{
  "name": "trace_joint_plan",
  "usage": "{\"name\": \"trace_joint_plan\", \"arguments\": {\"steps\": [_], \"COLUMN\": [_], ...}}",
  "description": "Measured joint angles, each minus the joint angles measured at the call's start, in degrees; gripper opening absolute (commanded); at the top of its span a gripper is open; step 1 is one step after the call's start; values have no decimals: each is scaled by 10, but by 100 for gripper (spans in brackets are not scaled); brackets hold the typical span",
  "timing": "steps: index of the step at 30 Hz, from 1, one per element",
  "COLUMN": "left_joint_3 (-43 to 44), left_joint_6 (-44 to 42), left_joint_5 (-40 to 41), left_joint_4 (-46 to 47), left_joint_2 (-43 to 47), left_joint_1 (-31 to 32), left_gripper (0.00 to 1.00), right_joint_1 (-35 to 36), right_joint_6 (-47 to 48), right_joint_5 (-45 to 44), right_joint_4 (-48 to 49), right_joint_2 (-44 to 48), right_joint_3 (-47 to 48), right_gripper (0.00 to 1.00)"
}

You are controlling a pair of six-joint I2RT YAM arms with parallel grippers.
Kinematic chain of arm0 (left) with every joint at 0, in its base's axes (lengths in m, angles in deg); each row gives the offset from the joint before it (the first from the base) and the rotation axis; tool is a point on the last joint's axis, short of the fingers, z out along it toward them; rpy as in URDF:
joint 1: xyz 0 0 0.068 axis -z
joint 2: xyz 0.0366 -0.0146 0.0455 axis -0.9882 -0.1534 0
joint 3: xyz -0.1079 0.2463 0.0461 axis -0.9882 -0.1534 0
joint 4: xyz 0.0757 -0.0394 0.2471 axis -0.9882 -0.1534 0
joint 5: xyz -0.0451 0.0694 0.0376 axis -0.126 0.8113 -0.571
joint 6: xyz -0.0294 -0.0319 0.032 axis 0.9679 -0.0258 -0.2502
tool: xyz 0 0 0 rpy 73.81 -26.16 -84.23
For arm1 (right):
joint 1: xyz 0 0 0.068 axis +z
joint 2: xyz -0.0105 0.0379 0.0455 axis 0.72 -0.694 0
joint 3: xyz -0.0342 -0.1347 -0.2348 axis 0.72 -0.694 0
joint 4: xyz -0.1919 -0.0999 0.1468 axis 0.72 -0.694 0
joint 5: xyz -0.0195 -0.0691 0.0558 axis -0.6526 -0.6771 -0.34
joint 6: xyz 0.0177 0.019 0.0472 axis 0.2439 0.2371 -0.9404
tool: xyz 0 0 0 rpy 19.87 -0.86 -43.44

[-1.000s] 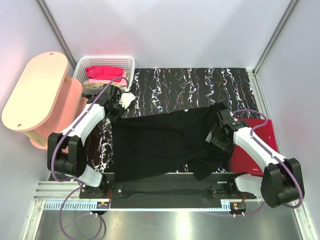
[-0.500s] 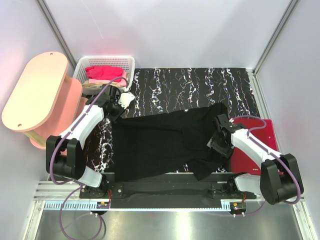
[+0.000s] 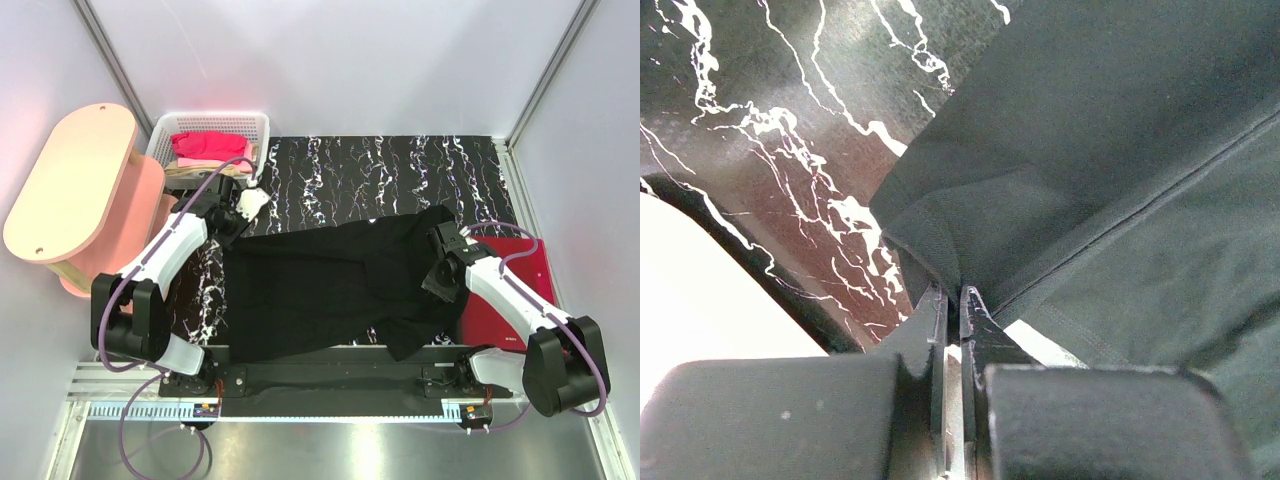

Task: Fold and stack the t-shirts
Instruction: Flatten the tshirt out

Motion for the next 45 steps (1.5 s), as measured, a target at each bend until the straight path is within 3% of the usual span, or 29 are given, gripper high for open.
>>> {"name": "trace_joint_plan", "arguments": {"steps": [3, 12, 15, 17, 20, 24, 37, 45], "left_joint_3": [-1, -1, -1, -1, -1, -2, 8, 175], "left_joint_6": [0, 0, 0, 0, 0, 0, 1, 26], "left_joint_5": [0, 0, 0, 0, 0, 0, 4, 49], "left_joint_4": [-2, -2, -2, -2, -2, -2, -9, -41], "left_joint_2": [5, 16, 17, 18, 18, 18, 26, 69], "left_joint_1": [0, 0, 0, 0, 0, 0, 0, -8], "left_gripper": [0, 0, 0, 0, 0, 0, 0, 0], "right_joint_1": [0, 0, 0, 0, 0, 1, 1, 1], "right_joint_6": [0, 0, -1, -1, 1, 13, 81, 165], "right_joint_5": [0, 0, 0, 0, -2, -15, -94, -134], "right_joint_4": [0, 8, 13, 17, 28, 30, 25, 16], "right_joint_2": [0, 2, 0, -5, -20, -41, -29, 103], "right_joint_3": [0, -13, -20, -20, -20, -7, 149, 326], "right_gripper": [39, 40, 34, 25, 3, 0, 0, 0]}}
